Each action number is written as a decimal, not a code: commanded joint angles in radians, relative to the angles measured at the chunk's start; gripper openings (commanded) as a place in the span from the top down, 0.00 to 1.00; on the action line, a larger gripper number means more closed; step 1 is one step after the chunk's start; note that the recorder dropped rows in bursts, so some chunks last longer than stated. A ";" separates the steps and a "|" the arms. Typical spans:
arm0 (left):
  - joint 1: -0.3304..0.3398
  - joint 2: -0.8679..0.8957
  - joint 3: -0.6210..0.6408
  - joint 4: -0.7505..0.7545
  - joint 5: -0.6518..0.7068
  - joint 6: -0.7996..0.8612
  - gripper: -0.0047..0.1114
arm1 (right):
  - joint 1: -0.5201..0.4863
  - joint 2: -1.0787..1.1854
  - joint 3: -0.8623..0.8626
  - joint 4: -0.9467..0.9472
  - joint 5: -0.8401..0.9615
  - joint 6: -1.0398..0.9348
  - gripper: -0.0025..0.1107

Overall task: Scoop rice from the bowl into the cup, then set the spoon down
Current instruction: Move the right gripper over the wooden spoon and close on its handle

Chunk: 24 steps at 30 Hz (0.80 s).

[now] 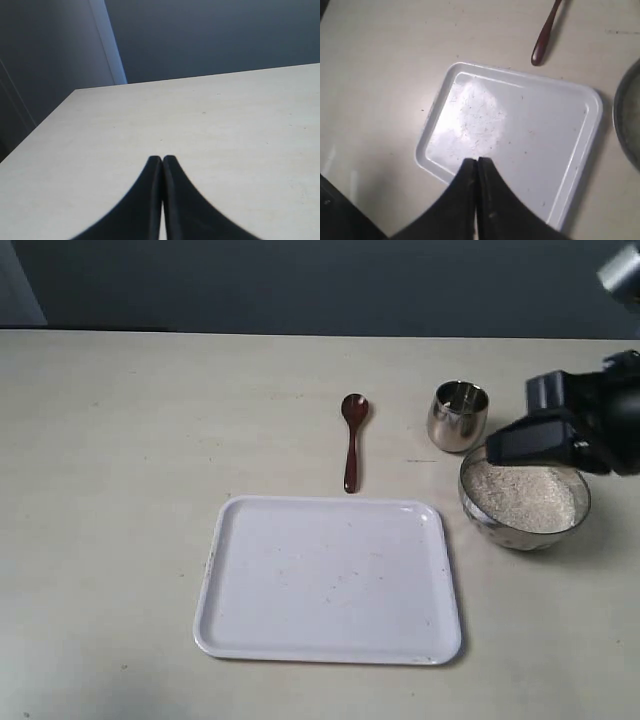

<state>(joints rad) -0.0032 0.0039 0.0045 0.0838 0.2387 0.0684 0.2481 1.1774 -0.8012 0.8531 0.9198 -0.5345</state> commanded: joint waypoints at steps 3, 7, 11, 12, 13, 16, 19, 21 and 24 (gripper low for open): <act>0.000 -0.004 -0.005 -0.002 0.000 -0.004 0.96 | 0.258 0.170 -0.163 -0.208 -0.247 0.070 0.99; 0.000 -0.004 -0.005 -0.002 0.000 -0.004 0.96 | 0.414 0.316 -0.179 -0.330 -0.401 0.244 0.99; 0.000 -0.004 -0.005 -0.002 0.000 -0.004 0.96 | 0.440 0.534 -0.287 -0.621 -0.277 0.405 0.99; 0.000 -0.004 -0.005 -0.002 0.000 -0.004 0.96 | 0.440 0.565 -0.311 -0.627 -0.272 0.405 0.99; 0.000 -0.004 -0.005 -0.002 0.000 -0.004 0.96 | 0.440 0.592 -0.334 -0.636 -0.296 0.405 0.99; 0.000 -0.004 -0.005 -0.002 0.000 -0.004 0.96 | 0.440 0.625 -0.418 -0.657 -0.369 0.405 0.99; 0.000 -0.004 -0.005 -0.002 0.000 -0.004 0.96 | 0.440 0.650 -0.473 -0.645 -0.374 0.405 0.99; 0.000 -0.004 -0.005 -0.002 0.000 -0.004 0.96 | 0.440 0.681 -0.483 -0.651 -0.384 0.405 0.99; 0.000 -0.004 -0.005 -0.002 0.000 -0.004 0.96 | 0.440 0.760 -0.522 -0.666 -0.365 0.388 0.93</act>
<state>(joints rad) -0.0032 0.0039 0.0045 0.0838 0.2387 0.0684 0.6869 1.8990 -1.2957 0.1994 0.5417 -0.1321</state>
